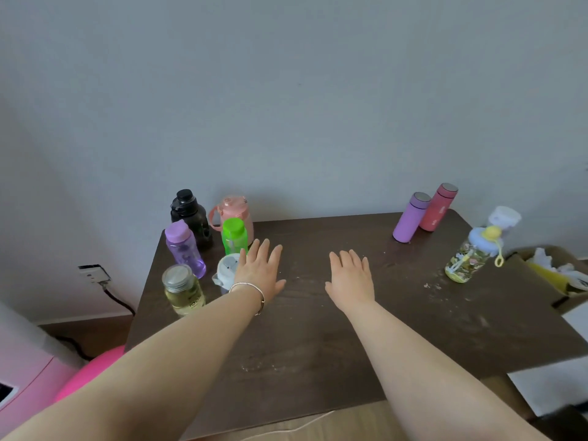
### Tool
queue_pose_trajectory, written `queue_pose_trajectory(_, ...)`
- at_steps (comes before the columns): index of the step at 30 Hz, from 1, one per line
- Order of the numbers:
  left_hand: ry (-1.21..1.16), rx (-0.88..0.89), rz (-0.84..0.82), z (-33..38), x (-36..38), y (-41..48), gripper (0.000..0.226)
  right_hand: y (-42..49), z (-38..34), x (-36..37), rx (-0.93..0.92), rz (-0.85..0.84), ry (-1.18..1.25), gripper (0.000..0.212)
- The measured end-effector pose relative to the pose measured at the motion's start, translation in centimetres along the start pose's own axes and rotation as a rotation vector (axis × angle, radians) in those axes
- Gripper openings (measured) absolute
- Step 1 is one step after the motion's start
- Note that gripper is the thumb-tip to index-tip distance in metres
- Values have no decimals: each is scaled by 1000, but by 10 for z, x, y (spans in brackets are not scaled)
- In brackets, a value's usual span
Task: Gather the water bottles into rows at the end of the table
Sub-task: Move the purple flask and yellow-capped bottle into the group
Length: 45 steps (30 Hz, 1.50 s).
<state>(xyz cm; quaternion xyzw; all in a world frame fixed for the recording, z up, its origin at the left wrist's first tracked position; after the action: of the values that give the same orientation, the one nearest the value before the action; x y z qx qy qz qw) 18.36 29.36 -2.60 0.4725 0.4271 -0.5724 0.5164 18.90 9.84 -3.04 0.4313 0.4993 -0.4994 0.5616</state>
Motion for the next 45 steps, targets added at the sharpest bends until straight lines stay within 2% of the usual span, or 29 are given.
queue_pose_trajectory(12, 12, 21, -74, 217, 44, 32, 80, -42, 237, 21, 129, -29, 32, 74)
queue_pose_trajectory(18, 13, 40, -103, 287, 62, 38, 81, -60, 308, 34, 155, -33, 45, 74)
queue_pose_trajectory(27, 12, 91, -89, 348, 56, 85, 82, -51, 376, 32, 236, -16, 98, 76)
queue_pose_trajectory(32, -35, 93, -73, 358, 51, 131, 82, -20, 404, 30, 296, -5, 122, 74)
queue_pose_trajectory(36, -60, 85, -86, 358, 59, 175, 83, 8, 419, 37, 358, -26, 175, 81)
queue_pose_trajectory(41, -219, 54, -66, 369, 63, 232, 72, 42, 437, 45, 468, 4, 329, 90)
queue_pose_trajectory(45, -348, -31, -124, 372, 79, 278, 71, 68, 446, 56, 553, -12, 478, 97)
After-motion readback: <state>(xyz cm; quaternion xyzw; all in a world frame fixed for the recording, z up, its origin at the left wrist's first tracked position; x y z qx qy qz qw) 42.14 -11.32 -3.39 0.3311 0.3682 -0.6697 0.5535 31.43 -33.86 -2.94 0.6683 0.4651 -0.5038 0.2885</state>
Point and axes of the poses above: each hand's wrist, its own y-axis towards the middle knuckle, its own x-axis out of the palm, z = x × y, the point moved 7 cm from there along y, towards the middle knuckle, and after that the axes turned 10 degrees about -y, right-handed, at the moved point
